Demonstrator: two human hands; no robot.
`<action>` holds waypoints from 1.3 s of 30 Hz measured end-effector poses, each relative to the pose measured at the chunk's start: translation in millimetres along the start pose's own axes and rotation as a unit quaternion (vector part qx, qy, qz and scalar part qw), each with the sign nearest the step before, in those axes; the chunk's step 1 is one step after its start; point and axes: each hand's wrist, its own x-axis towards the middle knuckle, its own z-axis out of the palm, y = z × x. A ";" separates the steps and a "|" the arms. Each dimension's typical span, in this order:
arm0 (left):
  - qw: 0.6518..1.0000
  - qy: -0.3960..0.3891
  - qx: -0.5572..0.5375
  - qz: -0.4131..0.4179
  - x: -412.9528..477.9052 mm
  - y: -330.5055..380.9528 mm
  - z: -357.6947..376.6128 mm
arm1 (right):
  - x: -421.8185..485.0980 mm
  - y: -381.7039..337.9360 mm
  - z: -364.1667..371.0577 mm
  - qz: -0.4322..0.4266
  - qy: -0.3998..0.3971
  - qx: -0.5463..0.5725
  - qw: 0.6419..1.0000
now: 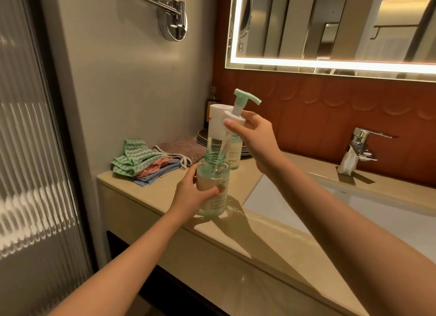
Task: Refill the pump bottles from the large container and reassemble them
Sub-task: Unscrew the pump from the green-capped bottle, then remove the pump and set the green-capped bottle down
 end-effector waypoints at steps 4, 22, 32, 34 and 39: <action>1.000 -0.004 -0.014 -0.008 -0.6 0.6 0.1 | 1.1 -10.9 -20.4 -0.003 0.054 0.021 0.998; 0.994 0.088 -0.037 -0.056 18.8 -6.5 -44.3 | -22.1 53.1 -7.0 0.334 -0.072 -0.033 0.939; 0.993 0.089 -0.032 -0.073 26.4 -12.1 -66.7 | 0.9 100.3 73.0 0.359 -0.037 -0.043 0.932; 0.992 0.104 -0.040 -0.055 23.3 -13.8 -71.5 | 1.3 101.9 78.3 0.358 -0.041 -0.051 0.931; 0.972 0.226 -0.065 -0.015 7.2 -20.5 -72.4 | 1.9 107.0 79.5 0.351 -0.047 -0.083 0.931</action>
